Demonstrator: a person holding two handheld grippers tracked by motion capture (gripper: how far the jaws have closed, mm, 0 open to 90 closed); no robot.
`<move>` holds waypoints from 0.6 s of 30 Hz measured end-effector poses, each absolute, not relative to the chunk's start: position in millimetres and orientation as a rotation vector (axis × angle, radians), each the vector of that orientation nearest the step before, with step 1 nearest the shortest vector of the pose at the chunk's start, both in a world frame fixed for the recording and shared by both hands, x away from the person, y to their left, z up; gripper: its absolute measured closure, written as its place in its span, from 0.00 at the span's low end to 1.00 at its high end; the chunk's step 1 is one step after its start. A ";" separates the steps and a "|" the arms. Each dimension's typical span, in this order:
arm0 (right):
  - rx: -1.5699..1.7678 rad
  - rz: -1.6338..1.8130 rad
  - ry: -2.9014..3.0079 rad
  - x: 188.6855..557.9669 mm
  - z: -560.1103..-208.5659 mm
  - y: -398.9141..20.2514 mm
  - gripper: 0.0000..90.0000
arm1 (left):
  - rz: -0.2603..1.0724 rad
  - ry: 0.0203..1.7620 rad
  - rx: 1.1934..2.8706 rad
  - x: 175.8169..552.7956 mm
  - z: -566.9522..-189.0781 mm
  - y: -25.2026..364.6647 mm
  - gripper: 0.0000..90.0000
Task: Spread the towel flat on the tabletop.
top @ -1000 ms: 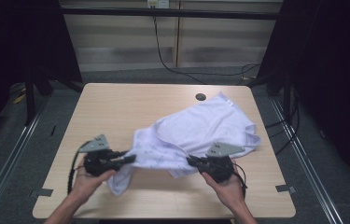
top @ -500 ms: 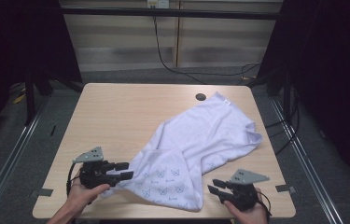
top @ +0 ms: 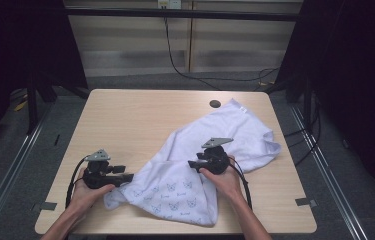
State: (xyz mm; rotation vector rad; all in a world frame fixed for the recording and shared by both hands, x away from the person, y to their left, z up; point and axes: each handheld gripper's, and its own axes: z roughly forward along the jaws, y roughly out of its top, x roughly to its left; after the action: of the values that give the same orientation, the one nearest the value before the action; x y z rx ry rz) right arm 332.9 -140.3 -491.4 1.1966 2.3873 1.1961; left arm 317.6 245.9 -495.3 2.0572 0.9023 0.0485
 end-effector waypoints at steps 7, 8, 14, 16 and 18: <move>1.141 1.140 2.425 329.9 -501.9 -127.1 0.76 | 0.045 0.848 2.125 311.2 -502.0 242.9 0.83; 1.137 1.151 2.418 327.1 -499.9 -127.7 0.86 | 0.052 0.839 2.127 310.0 -500.7 242.9 0.91; 1.090 1.312 2.347 298.5 -470.1 -145.8 0.96 | 0.031 0.803 2.043 299.2 -486.6 251.4 0.98; 1.064 1.361 2.326 284.7 -456.7 -152.7 0.96 | 0.024 0.754 1.972 287.8 -472.8 255.7 0.98; 1.019 1.408 2.302 262.1 -439.8 -162.1 0.96 | 0.026 0.715 1.950 277.5 -462.7 257.3 0.98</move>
State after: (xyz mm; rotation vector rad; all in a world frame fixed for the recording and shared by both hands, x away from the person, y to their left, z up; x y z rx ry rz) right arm 262.1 -162.1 -439.8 1.0193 2.3025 1.4085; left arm 277.5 257.3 -462.7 1.9504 0.7147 0.0261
